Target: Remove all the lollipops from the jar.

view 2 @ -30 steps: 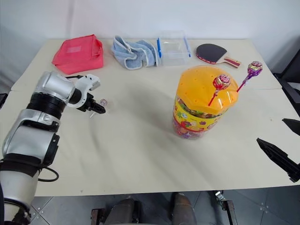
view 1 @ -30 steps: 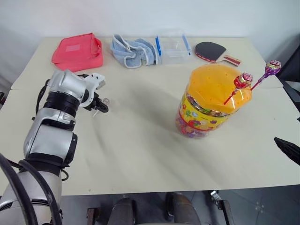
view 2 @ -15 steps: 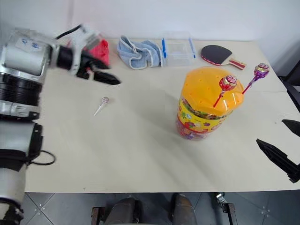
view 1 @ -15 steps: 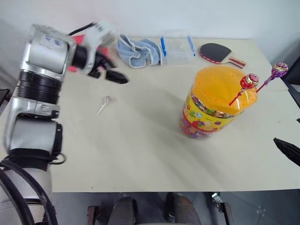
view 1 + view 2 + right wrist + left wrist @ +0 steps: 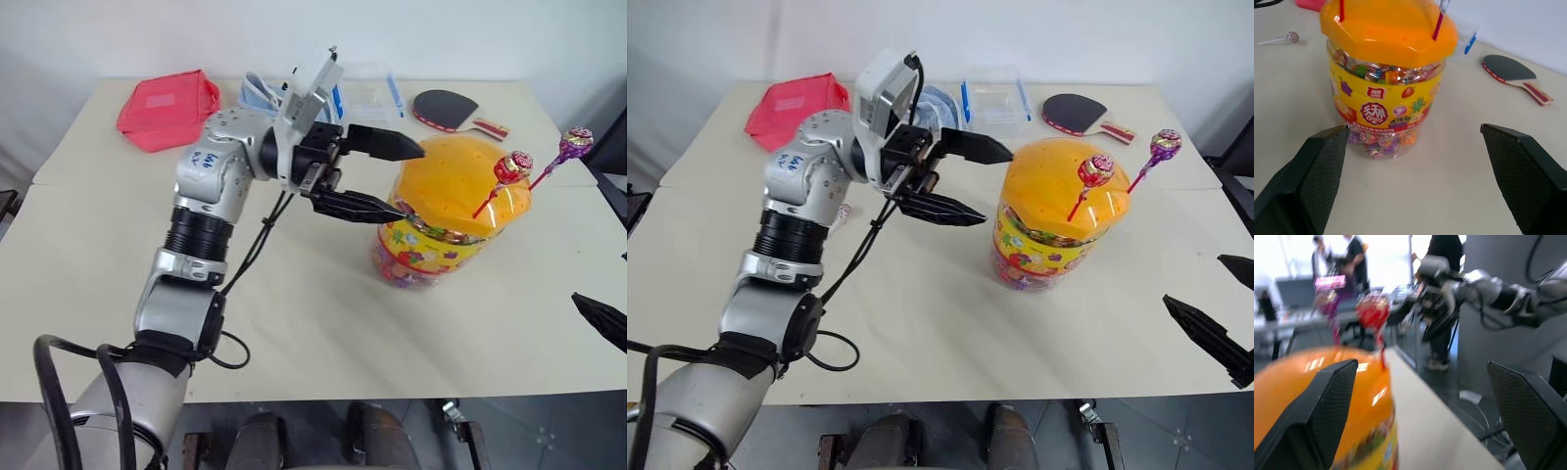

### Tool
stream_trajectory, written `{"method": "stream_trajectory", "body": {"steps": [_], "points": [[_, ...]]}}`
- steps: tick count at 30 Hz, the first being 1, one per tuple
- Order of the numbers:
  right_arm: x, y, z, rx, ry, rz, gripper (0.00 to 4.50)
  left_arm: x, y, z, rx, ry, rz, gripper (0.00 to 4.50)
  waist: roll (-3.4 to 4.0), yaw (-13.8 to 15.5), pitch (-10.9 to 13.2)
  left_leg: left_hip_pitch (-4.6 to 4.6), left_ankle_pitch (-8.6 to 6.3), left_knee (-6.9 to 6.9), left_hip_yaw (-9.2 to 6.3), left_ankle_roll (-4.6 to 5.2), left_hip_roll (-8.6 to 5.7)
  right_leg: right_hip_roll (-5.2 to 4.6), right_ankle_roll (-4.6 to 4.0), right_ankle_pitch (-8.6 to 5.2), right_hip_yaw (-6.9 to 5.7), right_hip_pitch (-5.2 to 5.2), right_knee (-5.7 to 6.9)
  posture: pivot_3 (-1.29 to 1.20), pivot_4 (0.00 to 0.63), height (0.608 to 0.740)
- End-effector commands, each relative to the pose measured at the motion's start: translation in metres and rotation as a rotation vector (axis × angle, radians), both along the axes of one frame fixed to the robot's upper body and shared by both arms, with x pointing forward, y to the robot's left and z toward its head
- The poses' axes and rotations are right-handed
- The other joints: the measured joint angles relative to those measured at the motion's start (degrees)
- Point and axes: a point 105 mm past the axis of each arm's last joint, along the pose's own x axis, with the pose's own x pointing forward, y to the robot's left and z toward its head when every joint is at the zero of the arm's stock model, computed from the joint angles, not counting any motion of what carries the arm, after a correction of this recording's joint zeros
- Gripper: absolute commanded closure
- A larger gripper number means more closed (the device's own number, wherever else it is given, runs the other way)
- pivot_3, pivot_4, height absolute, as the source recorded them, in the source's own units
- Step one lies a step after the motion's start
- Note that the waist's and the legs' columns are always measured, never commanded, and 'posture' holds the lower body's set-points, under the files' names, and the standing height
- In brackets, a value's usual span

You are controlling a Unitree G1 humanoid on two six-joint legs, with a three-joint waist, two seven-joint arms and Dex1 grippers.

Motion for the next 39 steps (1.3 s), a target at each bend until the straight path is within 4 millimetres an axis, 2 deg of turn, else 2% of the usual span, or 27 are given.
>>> {"method": "stream_trajectory", "body": {"steps": [1,10,16,20,28,31,35,39], "points": [[-0.005,0.000,0.007,-0.012,-0.037,-0.020,0.00,0.002,-0.021,-0.001,0.019,-0.011,-0.006,0.02,0.00,0.25,0.00,0.00,0.00,0.01,0.00,0.01,0.00,0.00,0.00,0.00,0.00,0.00,-0.01,0.00,0.150,0.740],[-0.008,0.001,0.006,-0.003,-0.043,-0.036,0.00,0.004,-0.069,-0.009,0.082,-0.011,-0.017,0.02,-0.01,0.90,0.00,-0.06,-0.04,0.03,-0.02,0.07,-0.01,0.01,-0.01,0.04,-0.01,0.00,-0.14,0.00,0.150,0.740],[-0.011,0.003,0.005,0.002,-0.052,-0.049,0.00,0.001,-0.091,-0.003,0.103,-0.032,-0.005,0.02,0.01,1.11,0.00,-0.10,-0.05,0.03,-0.08,0.10,-0.02,0.01,-0.03,0.07,-0.04,0.01,-0.44,0.00,0.150,0.740],[-0.012,0.003,0.004,0.004,-0.055,-0.057,0.00,-0.005,-0.090,0.004,0.132,-0.028,-0.035,0.88,0.02,1.03,-0.01,-0.10,-0.06,0.02,-0.09,0.11,-0.02,0.02,-0.03,0.08,-0.04,0.00,-0.46,0.00,0.150,0.740],[-0.010,0.001,0.005,0.004,-0.067,-0.064,0.00,-0.003,-0.095,0.008,0.145,-0.029,0.004,3.41,0.02,1.06,-0.01,-0.10,-0.06,0.02,-0.10,0.12,-0.02,0.02,-0.03,0.08,-0.04,0.00,-0.47,0.00,0.150,0.740],[-0.008,0.001,0.005,0.003,-0.071,-0.063,0.00,-0.005,-0.097,0.021,0.098,-0.027,0.015,4.44,0.02,1.11,-0.01,-0.11,-0.07,0.02,-0.10,0.12,-0.02,0.02,-0.03,0.08,-0.04,0.00,-0.47,0.00,0.150,0.740],[-0.005,0.000,0.006,0.003,-0.079,-0.059,0.00,-0.006,-0.095,0.049,0.014,-0.053,0.039,4.48,0.02,1.08,-0.01,-0.15,-0.07,0.02,-0.12,0.13,-0.02,0.02,-0.03,0.09,-0.07,-0.01,-0.48,0.00,0.150,0.740],[-0.005,-0.001,0.007,0.002,-0.083,-0.057,0.00,-0.001,-0.088,0.088,-0.091,-0.080,0.137,4.48,0.02,1.03,-0.01,-0.15,-0.07,0.00,-0.13,0.13,-0.02,0.02,-0.03,0.09,-0.08,-0.01,-0.52,0.00,0.150,0.740]]}}
